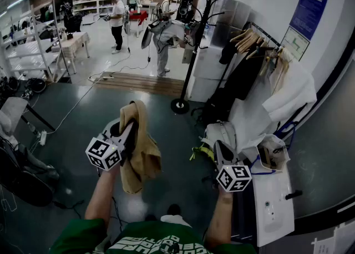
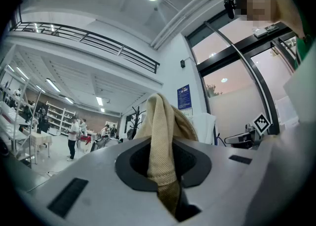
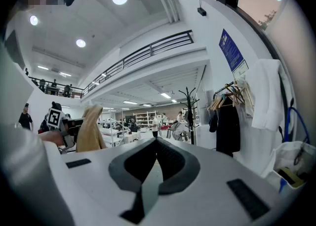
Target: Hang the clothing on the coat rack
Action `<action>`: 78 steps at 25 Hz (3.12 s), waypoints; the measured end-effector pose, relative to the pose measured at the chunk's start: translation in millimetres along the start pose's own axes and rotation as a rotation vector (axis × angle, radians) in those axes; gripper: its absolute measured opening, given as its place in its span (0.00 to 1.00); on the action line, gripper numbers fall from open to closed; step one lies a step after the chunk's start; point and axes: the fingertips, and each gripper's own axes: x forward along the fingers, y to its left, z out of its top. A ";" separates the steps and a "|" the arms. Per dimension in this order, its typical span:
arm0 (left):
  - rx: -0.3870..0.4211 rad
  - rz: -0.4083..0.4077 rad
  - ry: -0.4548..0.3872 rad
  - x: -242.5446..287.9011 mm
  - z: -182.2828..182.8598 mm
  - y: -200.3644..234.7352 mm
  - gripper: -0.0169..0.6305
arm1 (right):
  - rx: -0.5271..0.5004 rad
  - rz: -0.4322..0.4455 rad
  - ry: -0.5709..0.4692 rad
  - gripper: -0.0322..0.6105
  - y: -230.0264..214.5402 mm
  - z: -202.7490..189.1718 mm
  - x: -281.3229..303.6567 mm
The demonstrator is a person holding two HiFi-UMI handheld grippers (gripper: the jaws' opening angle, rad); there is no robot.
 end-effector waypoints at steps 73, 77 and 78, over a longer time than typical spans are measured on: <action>0.003 0.071 -0.016 417.4 -46.6 294.0 0.09 | 0.045 0.192 -0.011 0.06 -192.3 60.0 537.1; 0.011 0.042 -0.025 446.2 -45.7 320.5 0.09 | 0.036 0.181 -0.022 0.06 -198.2 69.8 576.8; 0.014 0.035 -0.028 452.9 -45.1 327.8 0.09 | 0.034 0.178 -0.024 0.06 -198.5 72.4 586.5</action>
